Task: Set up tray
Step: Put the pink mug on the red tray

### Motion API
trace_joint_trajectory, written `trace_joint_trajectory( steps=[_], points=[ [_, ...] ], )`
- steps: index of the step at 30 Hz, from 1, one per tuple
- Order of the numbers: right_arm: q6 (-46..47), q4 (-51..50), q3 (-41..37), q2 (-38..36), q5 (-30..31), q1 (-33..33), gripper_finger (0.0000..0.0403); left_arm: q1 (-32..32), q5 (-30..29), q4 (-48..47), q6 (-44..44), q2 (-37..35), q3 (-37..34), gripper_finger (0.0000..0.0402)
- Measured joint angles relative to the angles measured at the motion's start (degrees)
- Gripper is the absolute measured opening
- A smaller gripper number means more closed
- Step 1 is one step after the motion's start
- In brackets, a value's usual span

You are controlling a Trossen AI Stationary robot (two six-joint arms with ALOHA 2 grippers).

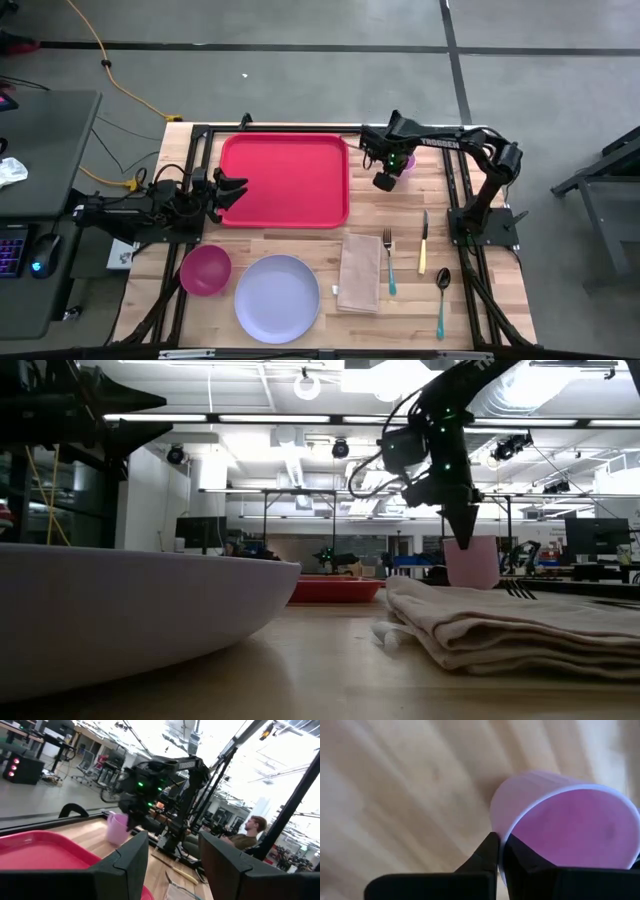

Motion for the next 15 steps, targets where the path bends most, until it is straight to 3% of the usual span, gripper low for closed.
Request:
trace_joint_trajectory(
  steps=[7, 15],
  points=[
    [-2.77, -6.05, 2.77, 0.0, -0.04, 6.8, 0.0, 0.0, -5.12, 3.32, -6.22, 0.0, 0.01, 0.0207],
    [-5.84, -11.26, 17.15, 0.0, -1.6, 12.69, 0.0, 0.0, -6.39, 7.25, -10.3, 0.0, 0.01, 0.0207]
  ],
)
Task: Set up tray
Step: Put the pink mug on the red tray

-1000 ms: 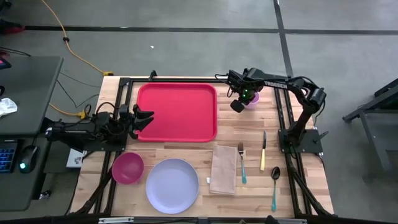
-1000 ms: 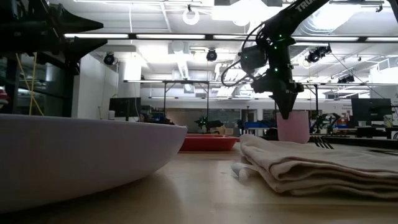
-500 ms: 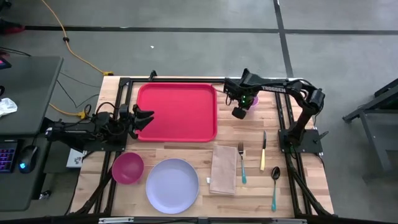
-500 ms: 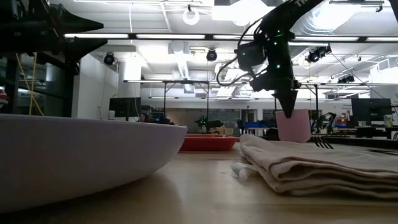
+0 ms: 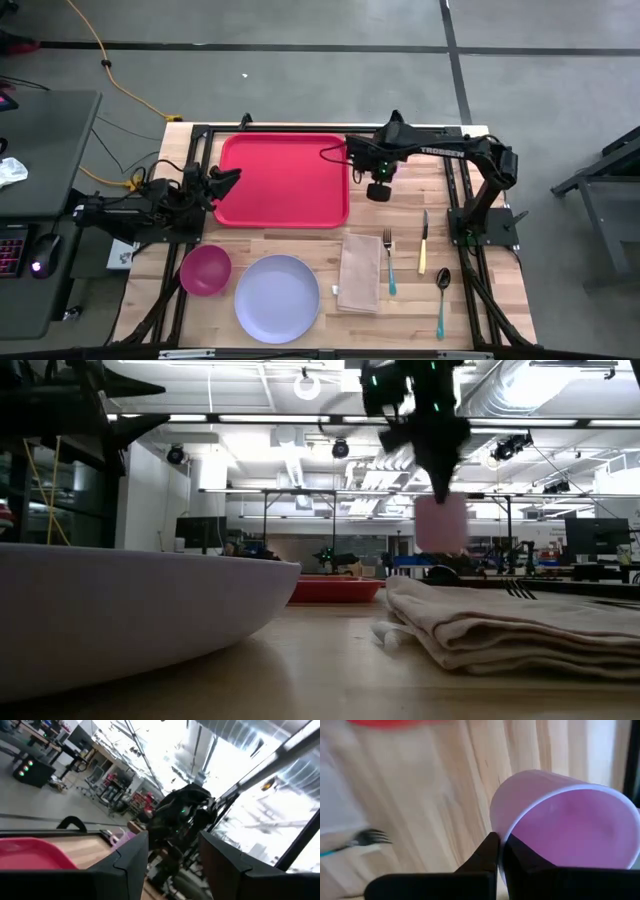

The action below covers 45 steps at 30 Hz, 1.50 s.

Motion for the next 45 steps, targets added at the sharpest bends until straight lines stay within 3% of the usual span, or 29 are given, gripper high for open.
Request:
trace_joint_trajectory(
  steps=[11, 17, 25, 31, 36, 45],
  points=[
    [-7.13, 0.21, 16.8, 0.73, -0.56, 6.75, 0.0, -0.02, 3.18, 4.85, -1.8, 0.08, 1.23, 0.0207],
    [-7.82, 0.14, 24.6, 6.34, -0.25, 9.48, 0.0, -0.02, 3.53, 3.5, -0.89, 3.64, 5.56, 0.0207],
    [-10.81, -2.83, 37.37, 14.95, -0.19, 10.96, 0.0, -0.02, 8.41, 1.3, 2.75, 15.99, 14.53, 0.0207],
    [-10.66, -6.61, 45.37, 19.19, -0.82, 10.99, 0.0, -0.02, 8.76, -14.74, 4.91, 26.48, 26.07, 0.0207],
    [-9.89, -5.98, 44.42, 19.37, -3.3, 10.99, 0.0, -0.01, 7.15, -23.83, 7.01, 35.8, 35.48, 0.0207],
    [-8.67, -2.69, 42.74, 19.47, -4.05, 12.05, 0.0, 0.0, 7.04, -29.11, 12.45, 50.31, 45.98, 0.0207]
  ],
)
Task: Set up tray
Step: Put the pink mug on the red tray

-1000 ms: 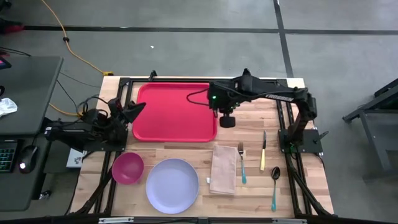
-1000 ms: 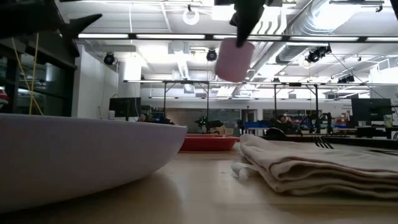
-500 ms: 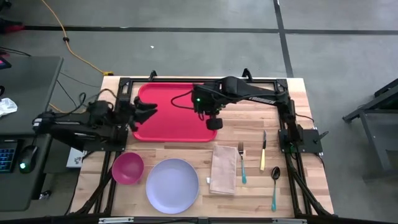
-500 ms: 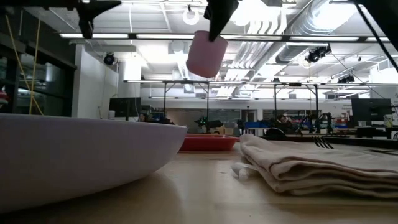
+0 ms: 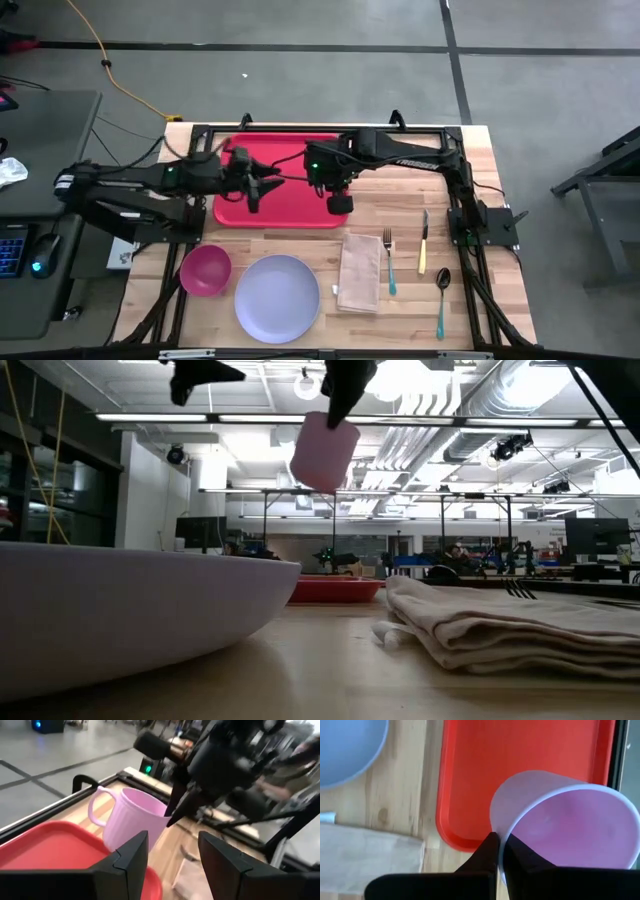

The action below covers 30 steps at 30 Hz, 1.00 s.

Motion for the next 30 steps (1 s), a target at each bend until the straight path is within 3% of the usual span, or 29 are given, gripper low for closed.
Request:
trace_joint_trajectory(
  steps=[10, 21, 30],
  points=[
    [-6.72, -4.17, 0.0, 0.0, -1.29, 3.34, 0.0, 0.0, -0.01, -6.26, 4.65, 5.67, 2.7, 0.0207],
    [-17.31, -3.56, -0.01, -0.02, -2.17, 8.41, 0.0, 0.02, -8.16, -10.42, 4.67, 5.98, 2.77, 0.0207],
    [-26.33, -0.69, 0.0, -0.04, 0.33, 10.24, 0.0, 0.02, -6.09, -11.91, 4.76, 9.02, 2.74, 0.0207]
  ],
)
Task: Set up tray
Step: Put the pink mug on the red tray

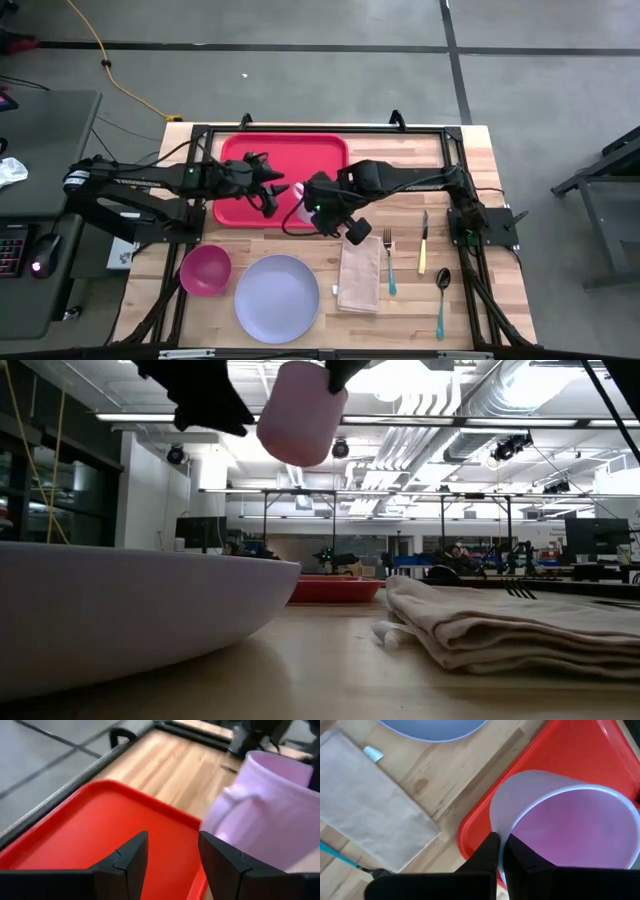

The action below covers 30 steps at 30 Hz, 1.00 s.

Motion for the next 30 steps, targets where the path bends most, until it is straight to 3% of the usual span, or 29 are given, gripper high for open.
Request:
trace_joint_trajectory(
  steps=[10, 30],
  points=[
    [0.22, -1.26, -0.02, 0.0, 0.44, -1.09, 0.0, 0.0, 8.14, 0.85, -0.6, -0.22, 0.04, 0.0207],
    [-2.28, 1.92, 0.0, 0.0, -1.82, 1.07, 0.0, 0.0, 7.85, 3.54, 2.84, 0.07, 0.02, 0.0207]
  ],
)
